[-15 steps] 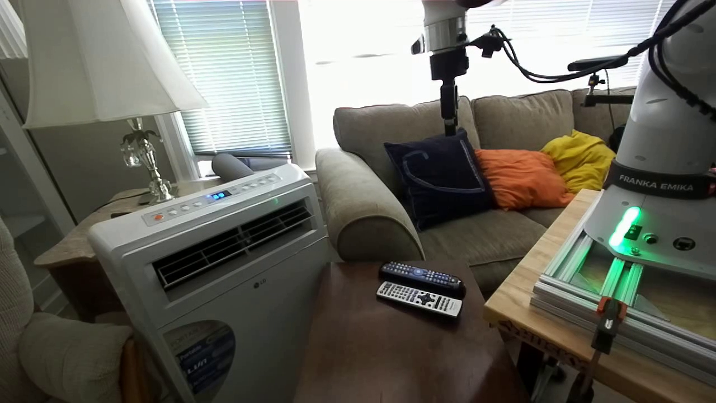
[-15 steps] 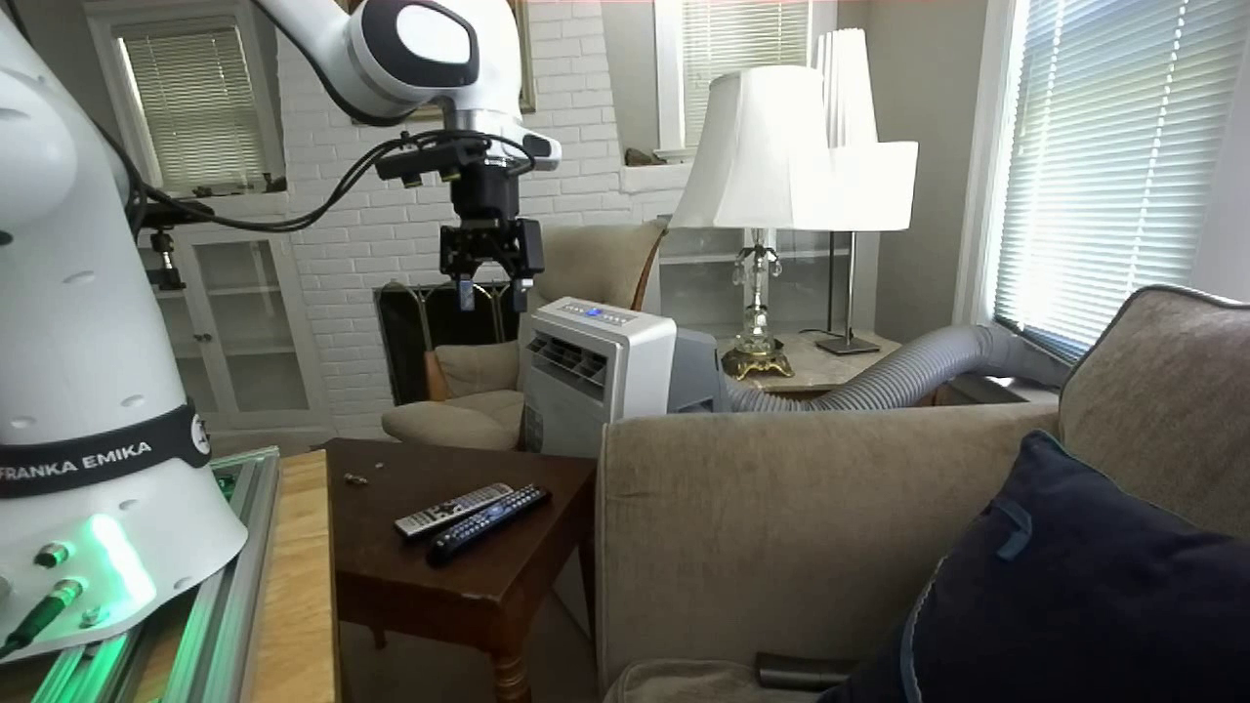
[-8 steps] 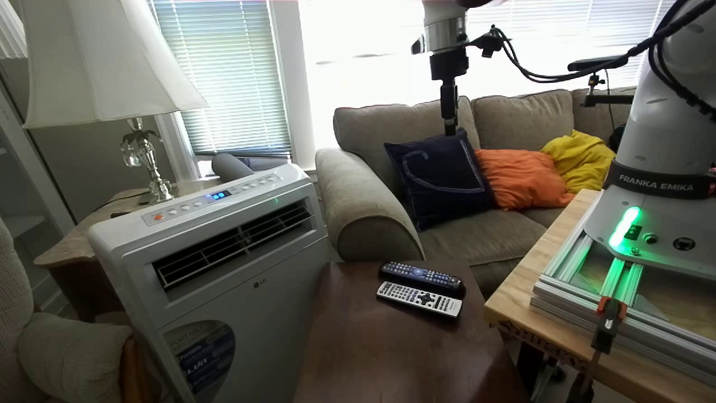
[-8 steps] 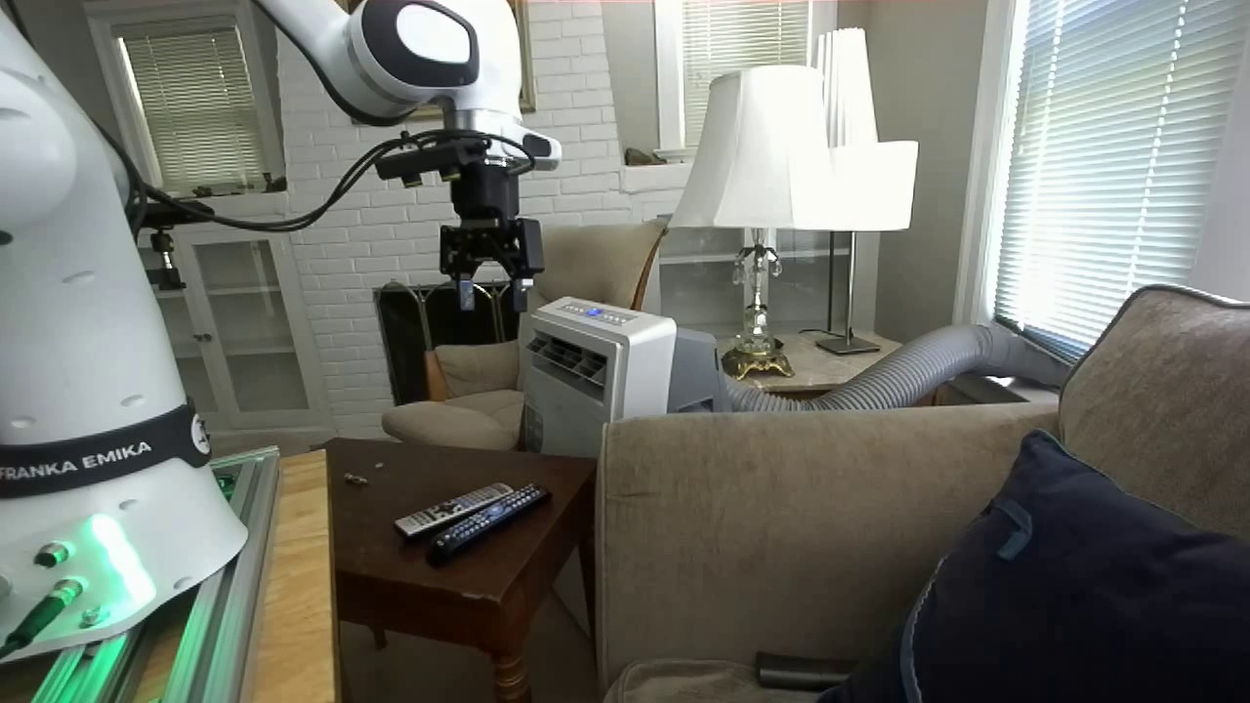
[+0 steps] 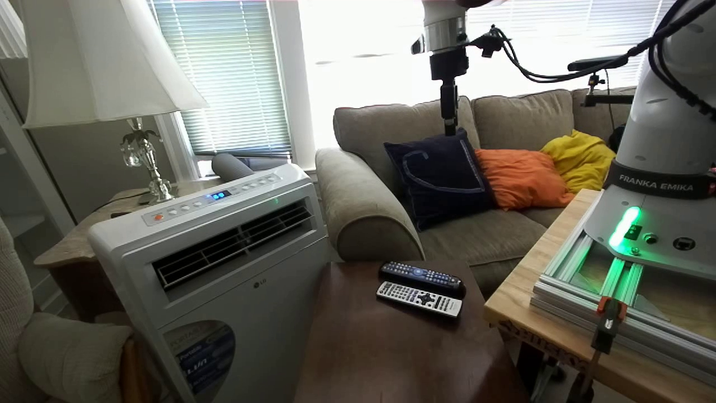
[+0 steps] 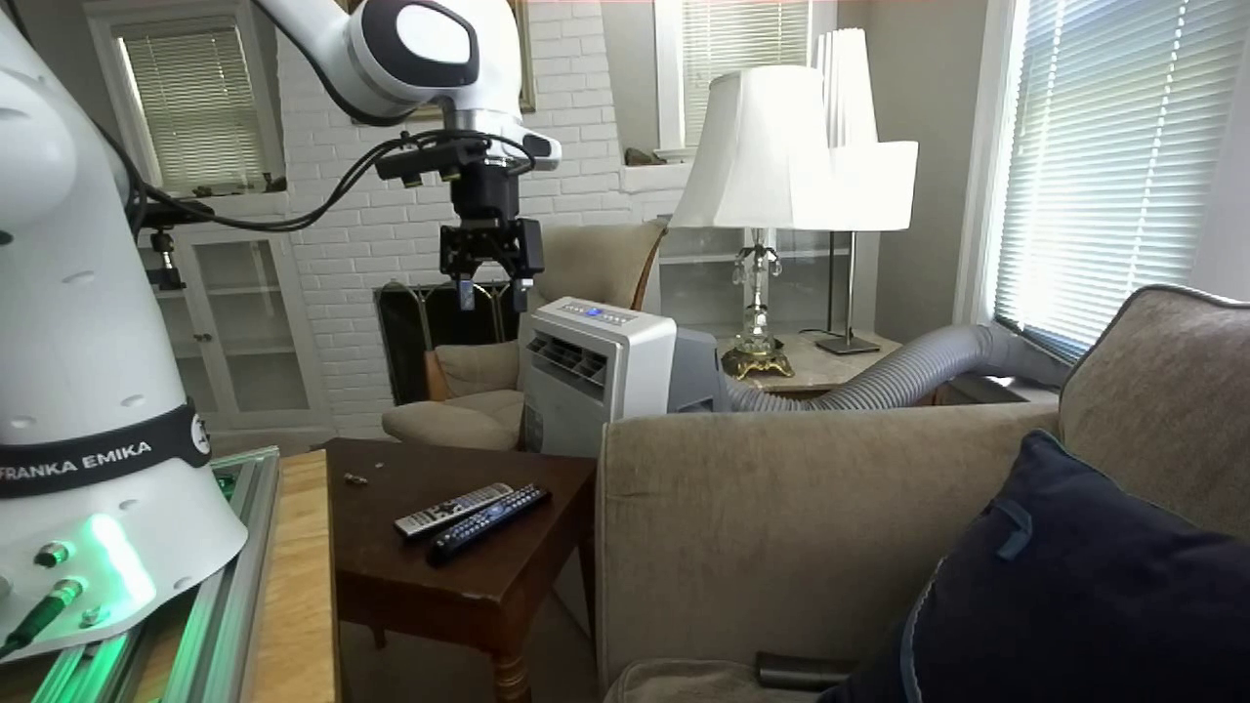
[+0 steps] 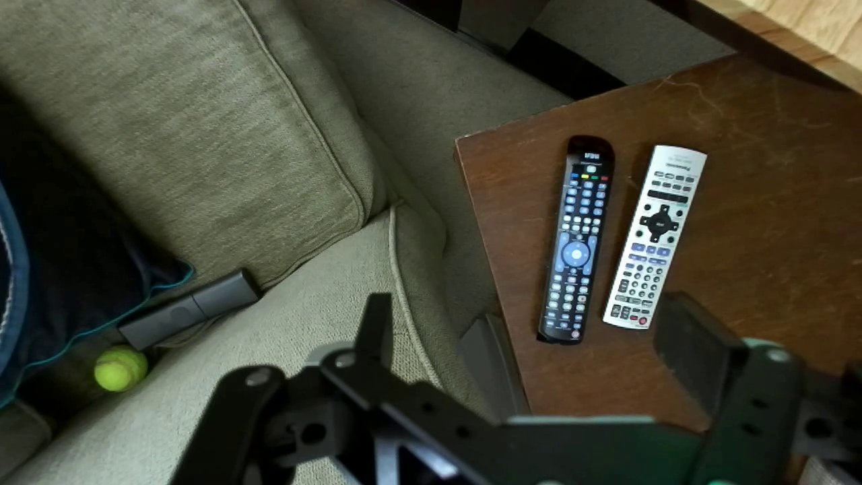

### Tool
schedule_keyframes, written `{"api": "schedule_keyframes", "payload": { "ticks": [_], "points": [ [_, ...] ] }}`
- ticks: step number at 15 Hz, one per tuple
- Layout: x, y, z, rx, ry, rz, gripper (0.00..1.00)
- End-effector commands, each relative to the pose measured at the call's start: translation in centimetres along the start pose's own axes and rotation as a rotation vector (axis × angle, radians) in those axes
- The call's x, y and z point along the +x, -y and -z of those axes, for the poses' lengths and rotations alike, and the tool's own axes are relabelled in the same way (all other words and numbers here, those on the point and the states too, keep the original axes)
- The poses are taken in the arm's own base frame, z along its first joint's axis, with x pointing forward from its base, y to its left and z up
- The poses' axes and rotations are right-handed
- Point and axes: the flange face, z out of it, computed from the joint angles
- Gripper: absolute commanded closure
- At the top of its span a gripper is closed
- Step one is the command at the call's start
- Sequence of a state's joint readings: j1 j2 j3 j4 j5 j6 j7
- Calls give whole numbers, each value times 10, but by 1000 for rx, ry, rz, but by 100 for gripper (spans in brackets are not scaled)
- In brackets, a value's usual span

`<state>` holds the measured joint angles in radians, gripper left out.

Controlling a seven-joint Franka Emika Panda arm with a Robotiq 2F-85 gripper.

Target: Put both remotes on the left side of the sofa

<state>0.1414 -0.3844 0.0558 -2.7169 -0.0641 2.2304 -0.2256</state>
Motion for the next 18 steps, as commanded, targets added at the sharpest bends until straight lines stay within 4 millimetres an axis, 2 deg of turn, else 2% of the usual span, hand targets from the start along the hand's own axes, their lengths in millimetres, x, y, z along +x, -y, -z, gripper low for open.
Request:
{"api": "schedule_keyframes", "payload": {
  "ticks": [1,9,12,18],
  "points": [
    [0,0,1,0,1,0,0],
    [0,0,1,0,1,0,0],
    [8,1,-4,-19,29,-11,0],
    [13,0,-43,22,116,-44,0]
  ]
}}
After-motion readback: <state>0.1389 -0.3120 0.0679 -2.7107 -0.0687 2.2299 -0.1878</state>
